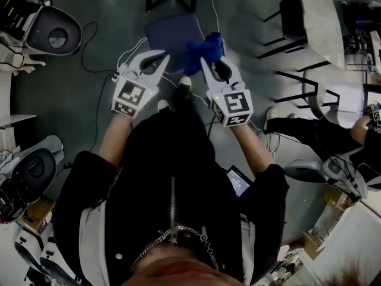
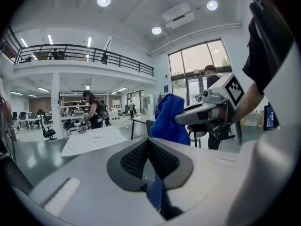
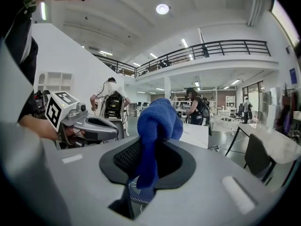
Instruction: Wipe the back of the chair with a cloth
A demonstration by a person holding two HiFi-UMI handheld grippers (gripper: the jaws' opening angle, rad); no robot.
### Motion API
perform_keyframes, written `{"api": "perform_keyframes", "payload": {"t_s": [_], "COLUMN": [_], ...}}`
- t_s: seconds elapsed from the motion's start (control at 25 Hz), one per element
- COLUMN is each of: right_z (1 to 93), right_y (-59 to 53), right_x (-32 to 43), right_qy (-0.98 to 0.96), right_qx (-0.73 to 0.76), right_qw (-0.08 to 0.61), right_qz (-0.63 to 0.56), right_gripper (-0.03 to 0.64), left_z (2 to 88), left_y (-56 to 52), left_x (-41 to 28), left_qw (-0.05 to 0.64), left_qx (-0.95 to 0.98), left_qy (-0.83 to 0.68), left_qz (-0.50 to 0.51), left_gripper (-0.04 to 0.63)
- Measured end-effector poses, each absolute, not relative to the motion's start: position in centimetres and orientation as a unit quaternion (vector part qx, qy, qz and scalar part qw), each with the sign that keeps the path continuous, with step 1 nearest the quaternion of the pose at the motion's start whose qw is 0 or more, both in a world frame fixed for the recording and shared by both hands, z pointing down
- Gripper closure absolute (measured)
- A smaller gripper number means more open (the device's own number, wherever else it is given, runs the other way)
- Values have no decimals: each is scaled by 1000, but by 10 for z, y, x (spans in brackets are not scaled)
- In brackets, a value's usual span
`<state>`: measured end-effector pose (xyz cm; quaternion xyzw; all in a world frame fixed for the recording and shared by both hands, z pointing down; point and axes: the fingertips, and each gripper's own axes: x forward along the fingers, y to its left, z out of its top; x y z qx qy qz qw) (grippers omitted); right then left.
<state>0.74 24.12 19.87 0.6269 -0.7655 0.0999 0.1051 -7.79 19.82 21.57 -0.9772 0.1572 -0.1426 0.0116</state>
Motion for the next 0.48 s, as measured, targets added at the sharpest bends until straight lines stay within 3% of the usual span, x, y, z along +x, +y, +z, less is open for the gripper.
{"api": "perform_keyframes", "payload": {"t_s": [0.48], "right_z": [194], "right_y": [245], "right_x": [-2], "right_qy": [-770], "right_qx": [622], "right_qw": [101], "right_qz": [101], "right_gripper": [540], "left_z": [222], "left_y": [205], "left_x": [-82], "left_qw": [10], "left_qx": [-976], "left_qy": [154], "left_qz": [-151], "left_gripper": [584]}}
